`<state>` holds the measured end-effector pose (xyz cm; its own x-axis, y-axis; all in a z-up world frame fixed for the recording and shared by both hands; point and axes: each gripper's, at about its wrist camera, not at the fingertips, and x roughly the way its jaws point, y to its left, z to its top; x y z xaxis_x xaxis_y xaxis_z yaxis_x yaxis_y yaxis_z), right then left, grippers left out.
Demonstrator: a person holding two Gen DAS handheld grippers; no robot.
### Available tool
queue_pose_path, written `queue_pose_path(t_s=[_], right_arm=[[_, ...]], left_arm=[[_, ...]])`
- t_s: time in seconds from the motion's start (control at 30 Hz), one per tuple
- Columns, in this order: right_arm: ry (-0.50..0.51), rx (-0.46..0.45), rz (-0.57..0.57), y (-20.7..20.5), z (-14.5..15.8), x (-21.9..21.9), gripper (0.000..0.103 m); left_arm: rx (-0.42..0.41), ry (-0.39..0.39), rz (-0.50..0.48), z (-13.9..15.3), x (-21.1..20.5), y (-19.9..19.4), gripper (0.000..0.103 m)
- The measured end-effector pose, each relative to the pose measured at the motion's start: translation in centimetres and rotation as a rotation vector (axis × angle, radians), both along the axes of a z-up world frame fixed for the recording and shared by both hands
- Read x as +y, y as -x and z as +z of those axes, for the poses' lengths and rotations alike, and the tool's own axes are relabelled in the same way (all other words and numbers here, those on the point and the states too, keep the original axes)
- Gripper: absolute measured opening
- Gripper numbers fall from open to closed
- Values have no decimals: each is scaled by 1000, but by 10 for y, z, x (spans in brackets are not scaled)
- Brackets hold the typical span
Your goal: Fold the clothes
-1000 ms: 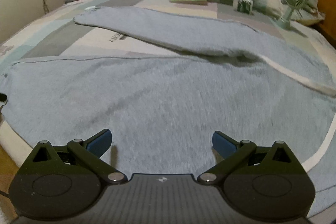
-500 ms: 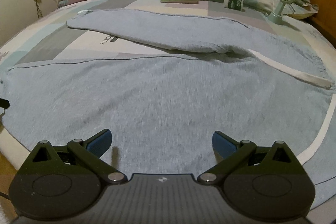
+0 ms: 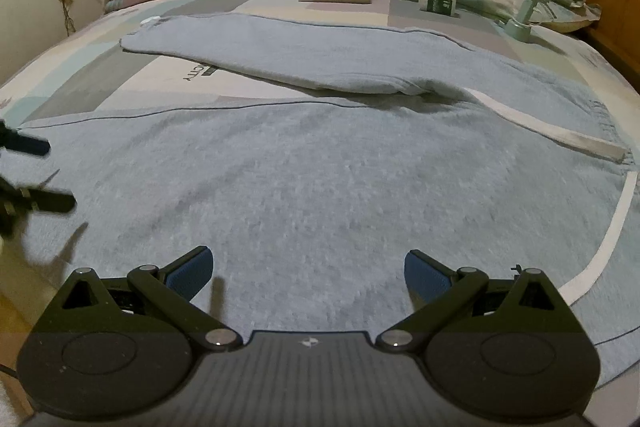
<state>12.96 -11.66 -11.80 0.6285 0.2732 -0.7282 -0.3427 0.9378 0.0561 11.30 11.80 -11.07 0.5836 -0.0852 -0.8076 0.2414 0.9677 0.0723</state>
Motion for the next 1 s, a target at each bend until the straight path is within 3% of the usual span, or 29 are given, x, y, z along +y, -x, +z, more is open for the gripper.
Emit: queue_pose_path(t_s=[0.2,0.33,0.47,0.6,0.73,0.93,1.0], right_arm=[[-5,14,-8,0,-5,-2,103],[-13,-7,6,3,4,-7,103],[21,-85,-41,9,25,-36,103],[62,-106,-178,7,34,-89,103],[103,-56,-307,1,29,-140,103],[149,43,-342,-23,3,-170,103],[104,55,-360,-22,-2,-178,103]], left_arm=[[53,63,84,-9,23,6,103],[41,26,104,-2,16,10,102],[-21,-31,57,8,-8,11,102],[-75,-37,-12,18,-34,7,102],[-73,-17,-51,15,-50,-2,102],[-35,10,-77,2,-64,-13,102],[-1,32,-52,-4,-57,-13,103]])
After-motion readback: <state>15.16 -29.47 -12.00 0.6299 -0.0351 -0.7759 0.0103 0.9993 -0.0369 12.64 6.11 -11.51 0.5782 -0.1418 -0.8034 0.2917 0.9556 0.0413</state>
